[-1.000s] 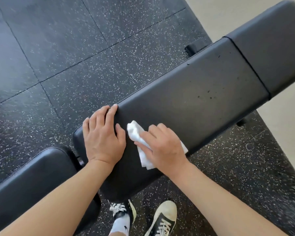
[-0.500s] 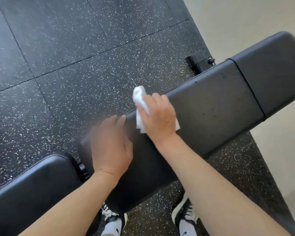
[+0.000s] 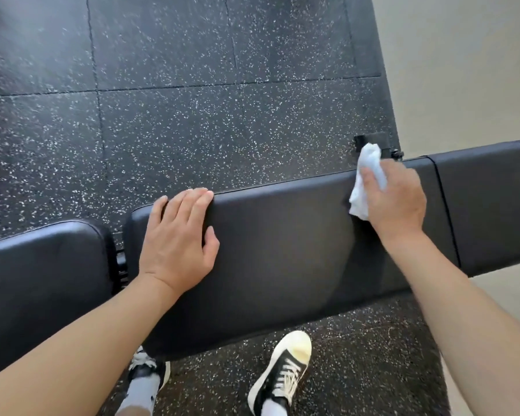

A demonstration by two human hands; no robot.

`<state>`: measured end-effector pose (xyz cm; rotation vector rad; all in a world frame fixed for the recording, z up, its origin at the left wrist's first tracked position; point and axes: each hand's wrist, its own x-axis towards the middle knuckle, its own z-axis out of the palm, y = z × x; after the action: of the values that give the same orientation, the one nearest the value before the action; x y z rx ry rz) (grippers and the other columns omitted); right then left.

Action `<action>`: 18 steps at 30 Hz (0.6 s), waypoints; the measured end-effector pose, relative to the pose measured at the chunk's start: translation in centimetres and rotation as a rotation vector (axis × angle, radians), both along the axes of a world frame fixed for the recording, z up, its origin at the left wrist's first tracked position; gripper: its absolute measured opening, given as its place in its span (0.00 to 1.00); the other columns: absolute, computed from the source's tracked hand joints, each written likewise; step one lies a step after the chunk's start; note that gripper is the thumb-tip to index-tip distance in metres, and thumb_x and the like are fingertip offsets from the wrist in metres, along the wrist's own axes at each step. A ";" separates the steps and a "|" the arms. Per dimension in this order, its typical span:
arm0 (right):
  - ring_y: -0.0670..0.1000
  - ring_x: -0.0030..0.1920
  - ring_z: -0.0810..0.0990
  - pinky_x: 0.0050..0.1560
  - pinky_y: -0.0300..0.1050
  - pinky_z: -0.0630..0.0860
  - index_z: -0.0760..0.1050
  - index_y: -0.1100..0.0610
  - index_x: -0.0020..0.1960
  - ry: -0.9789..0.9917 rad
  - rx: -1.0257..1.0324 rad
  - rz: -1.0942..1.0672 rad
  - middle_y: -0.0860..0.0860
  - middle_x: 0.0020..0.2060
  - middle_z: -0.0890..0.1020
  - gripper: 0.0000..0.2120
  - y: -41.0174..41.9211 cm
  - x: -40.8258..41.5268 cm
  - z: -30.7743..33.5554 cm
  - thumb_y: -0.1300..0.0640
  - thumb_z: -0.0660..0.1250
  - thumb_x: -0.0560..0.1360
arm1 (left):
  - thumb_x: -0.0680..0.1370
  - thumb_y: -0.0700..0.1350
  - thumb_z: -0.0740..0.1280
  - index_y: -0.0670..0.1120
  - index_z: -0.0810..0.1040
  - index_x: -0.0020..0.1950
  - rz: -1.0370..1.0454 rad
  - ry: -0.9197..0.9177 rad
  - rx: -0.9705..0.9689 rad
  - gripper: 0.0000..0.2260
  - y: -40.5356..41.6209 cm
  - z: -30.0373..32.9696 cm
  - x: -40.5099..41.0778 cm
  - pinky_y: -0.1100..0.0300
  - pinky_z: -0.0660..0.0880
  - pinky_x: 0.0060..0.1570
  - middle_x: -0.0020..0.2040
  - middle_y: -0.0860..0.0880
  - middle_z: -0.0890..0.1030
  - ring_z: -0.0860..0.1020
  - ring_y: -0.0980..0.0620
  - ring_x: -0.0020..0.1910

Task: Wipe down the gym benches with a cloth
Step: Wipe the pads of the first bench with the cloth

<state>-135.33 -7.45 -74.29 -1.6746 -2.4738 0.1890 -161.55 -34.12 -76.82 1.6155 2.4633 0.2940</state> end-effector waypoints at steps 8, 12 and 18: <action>0.61 0.40 0.75 0.37 0.55 0.71 0.77 0.60 0.46 0.132 0.037 0.157 0.57 0.38 0.77 0.11 -8.1 -8.2 -0.4 0.52 0.66 0.81 | 0.78 0.50 0.59 0.44 0.69 0.77 0.004 0.002 -0.005 0.27 0.0 0.1 0.1 0.41 0.61 0.77 0.75 0.48 0.73 0.71 0.43 0.74; 0.56 0.40 0.75 0.36 0.52 0.72 0.82 0.55 0.56 0.171 -0.019 0.398 0.51 0.39 0.78 0.13 -16.4 -12.4 -0.4 0.48 0.66 0.80 | 0.78 0.50 0.59 0.45 0.69 0.76 -0.002 -0.012 -0.003 0.26 0.1 0.2 0.2 0.40 0.61 0.77 0.74 0.47 0.74 0.71 0.43 0.74; 0.55 0.34 0.73 0.30 0.52 0.72 0.83 0.56 0.51 0.179 0.129 0.484 0.52 0.34 0.75 0.11 -14.6 -7.8 -0.9 0.49 0.67 0.81 | 0.78 0.51 0.58 0.45 0.68 0.77 0.016 -0.015 -0.011 0.27 0.1 0.3 0.4 0.42 0.57 0.79 0.74 0.46 0.74 0.70 0.42 0.74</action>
<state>-143.14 -22.06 -75.18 -0.9431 -2.6385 0.2141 -161.11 -34.00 -76.55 1.5838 2.4635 0.2942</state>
